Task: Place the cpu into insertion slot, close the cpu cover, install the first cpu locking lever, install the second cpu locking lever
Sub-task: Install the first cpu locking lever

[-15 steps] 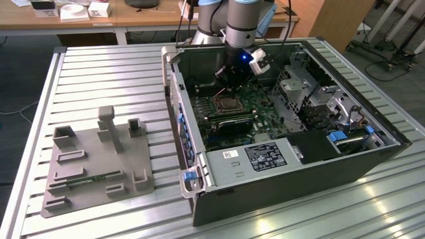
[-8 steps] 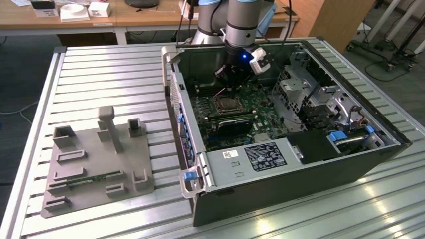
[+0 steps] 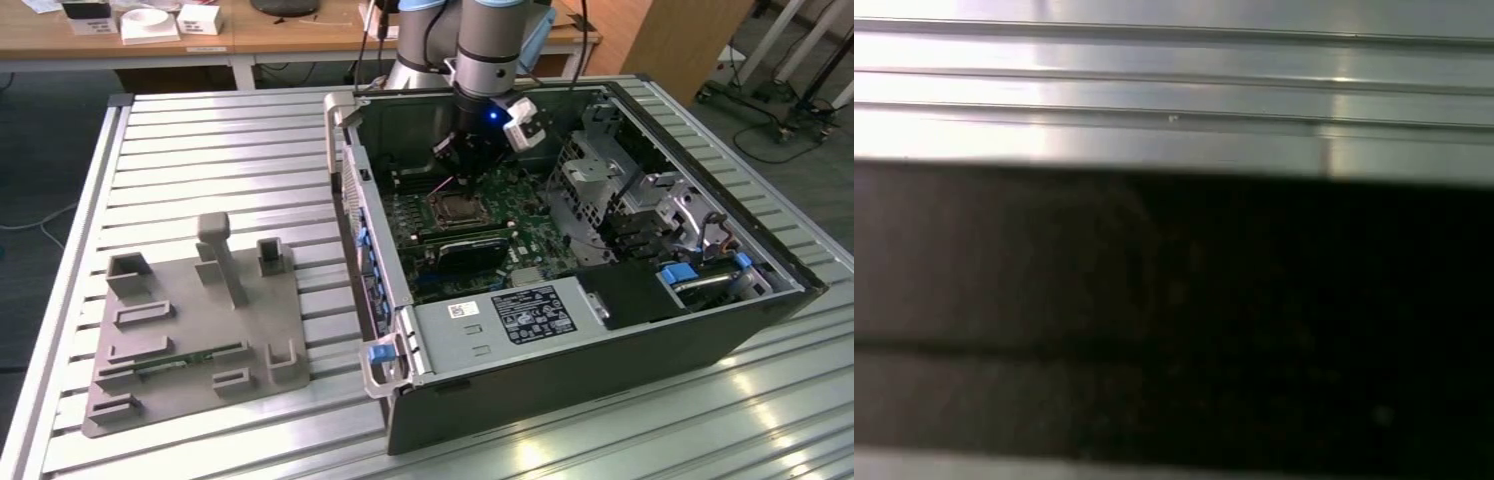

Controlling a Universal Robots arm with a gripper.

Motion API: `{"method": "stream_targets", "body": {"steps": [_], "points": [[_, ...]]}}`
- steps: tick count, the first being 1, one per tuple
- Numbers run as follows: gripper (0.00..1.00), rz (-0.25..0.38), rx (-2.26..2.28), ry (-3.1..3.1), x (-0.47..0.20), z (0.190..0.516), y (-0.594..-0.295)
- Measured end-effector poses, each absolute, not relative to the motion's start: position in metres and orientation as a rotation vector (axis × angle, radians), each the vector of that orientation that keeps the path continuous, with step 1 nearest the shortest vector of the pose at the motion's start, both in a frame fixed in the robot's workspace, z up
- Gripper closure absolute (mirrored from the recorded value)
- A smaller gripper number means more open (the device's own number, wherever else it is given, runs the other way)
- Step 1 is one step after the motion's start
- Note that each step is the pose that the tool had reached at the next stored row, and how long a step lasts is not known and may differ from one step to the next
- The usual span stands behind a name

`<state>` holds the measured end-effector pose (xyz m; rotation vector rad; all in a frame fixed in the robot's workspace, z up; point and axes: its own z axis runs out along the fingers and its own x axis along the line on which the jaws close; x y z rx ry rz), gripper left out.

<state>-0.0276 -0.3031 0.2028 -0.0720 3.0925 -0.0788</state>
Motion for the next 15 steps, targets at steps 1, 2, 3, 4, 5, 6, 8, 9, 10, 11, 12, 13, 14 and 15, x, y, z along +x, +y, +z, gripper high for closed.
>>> {"method": "stream_targets", "body": {"steps": [1,2,3,4,5,6,8,9,10,11,12,13,14,15], "points": [[0.9,-0.079,-0.072,3.092,-0.0276,0.2029,-0.3044],[0.9,-0.079,-0.072,3.092,-0.0276,0.2028,-0.3055],[0.9,-0.079,-0.072,3.092,-0.0276,0.2028,-0.3067],[0.9,-0.079,-0.072,3.092,-0.0276,0.2028,-0.3078],[0.9,-0.079,-0.072,3.092,-0.0276,0.2028,-0.3087],[0.9,-0.079,-0.072,3.092,-0.0276,0.2028,-0.3093],[0.9,-0.079,-0.072,3.092,-0.0277,0.2028,-0.3103],[0.9,-0.079,-0.072,3.092,-0.0278,0.2028,-0.3108],[0.9,-0.079,-0.072,3.092,-0.0281,0.2028,-0.3112],[0.9,-0.079,-0.072,3.092,-0.0286,0.2029,-0.3116],[0.9,-0.079,-0.072,3.093,-0.0293,0.2029,-0.312],[0.9,-0.079,-0.072,3.092,-0.0303,0.2029,-0.3124],[0.9,-0.079,-0.072,3.092,-0.0315,0.2028,-0.3128],[0.9,-0.079,-0.072,3.092,-0.0328,0.2029,-0.3132]]}}
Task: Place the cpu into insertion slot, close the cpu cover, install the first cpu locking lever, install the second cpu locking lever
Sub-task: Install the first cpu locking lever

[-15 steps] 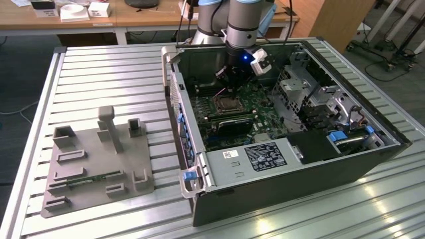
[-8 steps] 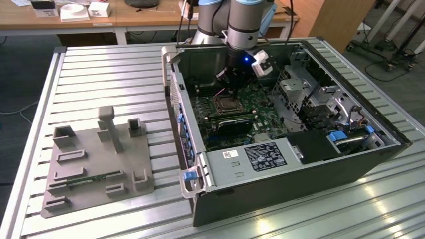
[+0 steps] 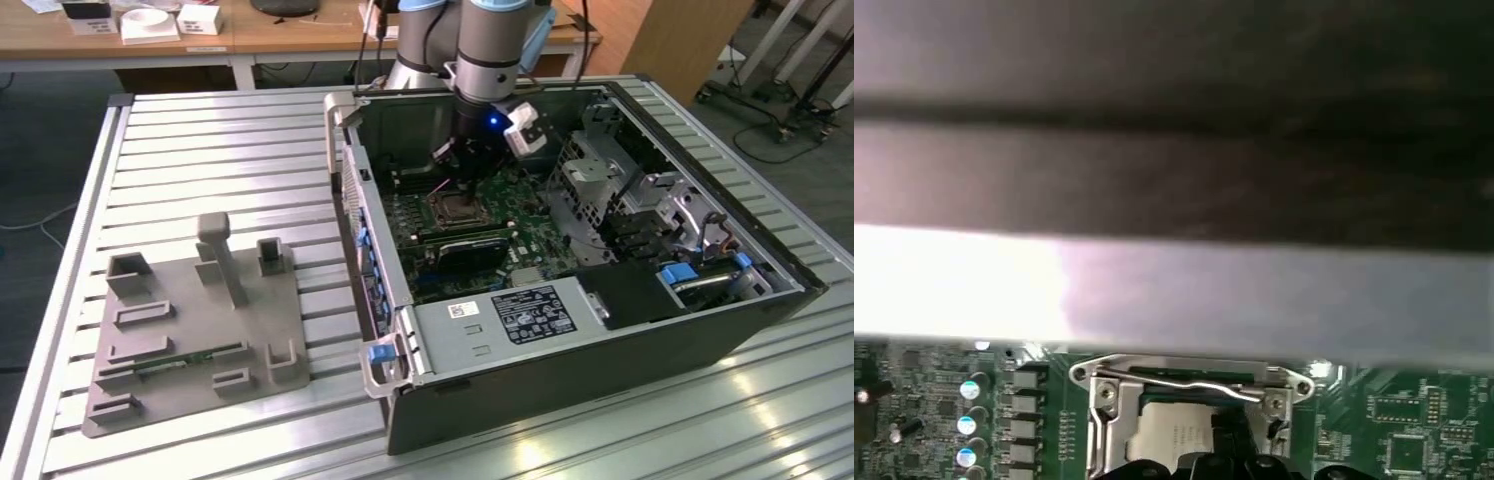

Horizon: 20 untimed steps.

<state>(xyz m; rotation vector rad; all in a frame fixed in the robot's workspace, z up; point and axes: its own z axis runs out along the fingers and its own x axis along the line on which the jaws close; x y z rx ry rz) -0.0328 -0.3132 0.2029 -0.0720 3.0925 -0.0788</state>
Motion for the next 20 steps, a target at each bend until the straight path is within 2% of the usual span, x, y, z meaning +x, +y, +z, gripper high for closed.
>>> {"method": "stream_targets", "body": {"steps": [9,20], "points": [[0.9,-0.078,-0.072,3.093,-0.043,0.204,-0.315],[0.9,-0.076,-0.072,3.092,-0.047,0.227,-0.315]]}}
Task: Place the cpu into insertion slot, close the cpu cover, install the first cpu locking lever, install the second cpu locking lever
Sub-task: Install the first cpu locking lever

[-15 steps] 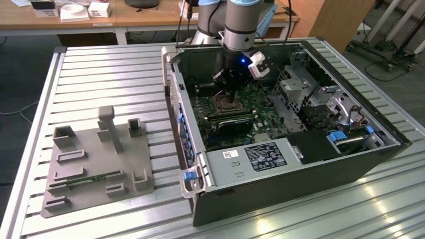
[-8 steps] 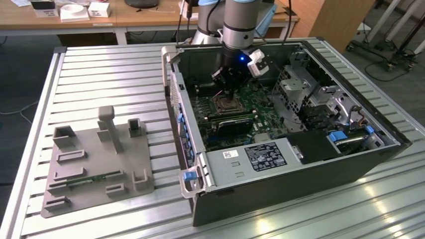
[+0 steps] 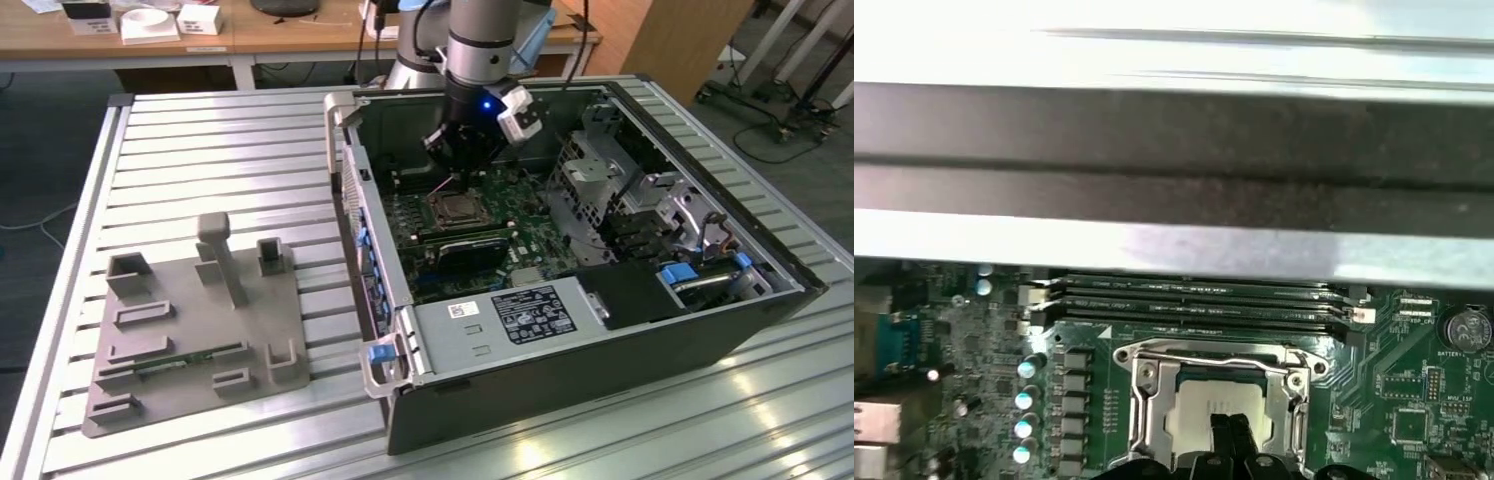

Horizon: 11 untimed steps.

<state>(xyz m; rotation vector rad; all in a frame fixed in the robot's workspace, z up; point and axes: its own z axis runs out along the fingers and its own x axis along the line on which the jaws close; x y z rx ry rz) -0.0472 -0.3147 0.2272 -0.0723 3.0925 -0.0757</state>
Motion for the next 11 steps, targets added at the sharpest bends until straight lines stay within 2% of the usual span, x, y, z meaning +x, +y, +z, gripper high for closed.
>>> {"method": "stream_targets", "body": {"steps": [6,11], "points": [[0.9,-0.062,-0.072,3.092,-0.055,0.234,-0.315],[0.9,0.018,-0.07,3.092,-0.063,0.236,-0.315]]}}
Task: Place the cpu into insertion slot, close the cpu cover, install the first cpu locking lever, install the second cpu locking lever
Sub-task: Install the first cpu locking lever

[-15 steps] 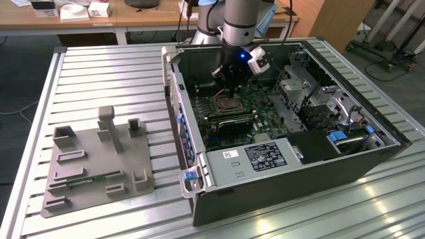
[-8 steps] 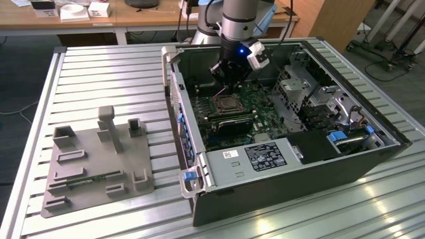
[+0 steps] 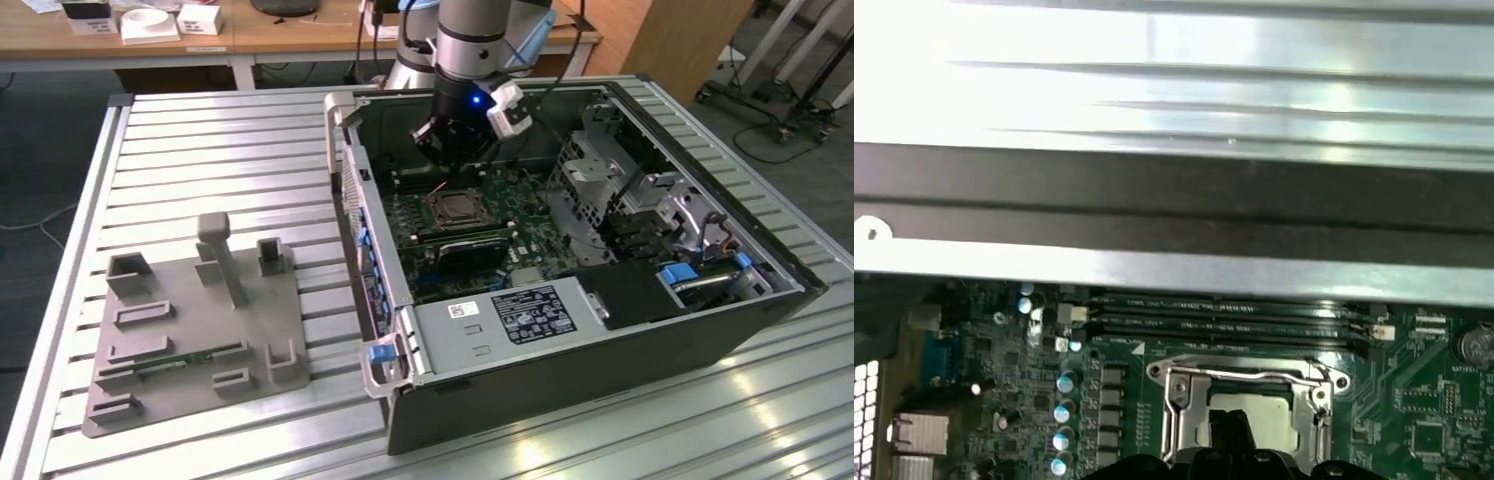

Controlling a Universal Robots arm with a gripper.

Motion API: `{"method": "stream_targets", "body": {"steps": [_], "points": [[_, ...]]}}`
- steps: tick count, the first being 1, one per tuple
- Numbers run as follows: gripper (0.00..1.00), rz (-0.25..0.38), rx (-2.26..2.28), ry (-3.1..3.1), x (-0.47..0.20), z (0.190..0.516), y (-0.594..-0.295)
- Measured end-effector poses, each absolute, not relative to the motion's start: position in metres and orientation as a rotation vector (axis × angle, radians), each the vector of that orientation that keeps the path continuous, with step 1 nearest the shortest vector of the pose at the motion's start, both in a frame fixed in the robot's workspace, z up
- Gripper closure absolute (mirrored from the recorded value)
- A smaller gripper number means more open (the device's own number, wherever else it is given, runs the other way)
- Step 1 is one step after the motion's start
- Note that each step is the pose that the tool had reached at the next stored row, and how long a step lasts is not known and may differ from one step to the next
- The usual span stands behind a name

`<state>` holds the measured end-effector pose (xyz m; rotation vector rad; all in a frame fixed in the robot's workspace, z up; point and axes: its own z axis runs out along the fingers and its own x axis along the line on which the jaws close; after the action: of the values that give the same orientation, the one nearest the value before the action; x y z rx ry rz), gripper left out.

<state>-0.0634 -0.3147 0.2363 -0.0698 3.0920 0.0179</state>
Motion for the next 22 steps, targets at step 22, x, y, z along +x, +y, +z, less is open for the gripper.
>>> {"method": "stream_targets", "body": {"steps": [22], "points": [[0.9,-0.022,0.037,3.098,-0.0661,0.2348,-0.3088]]}}
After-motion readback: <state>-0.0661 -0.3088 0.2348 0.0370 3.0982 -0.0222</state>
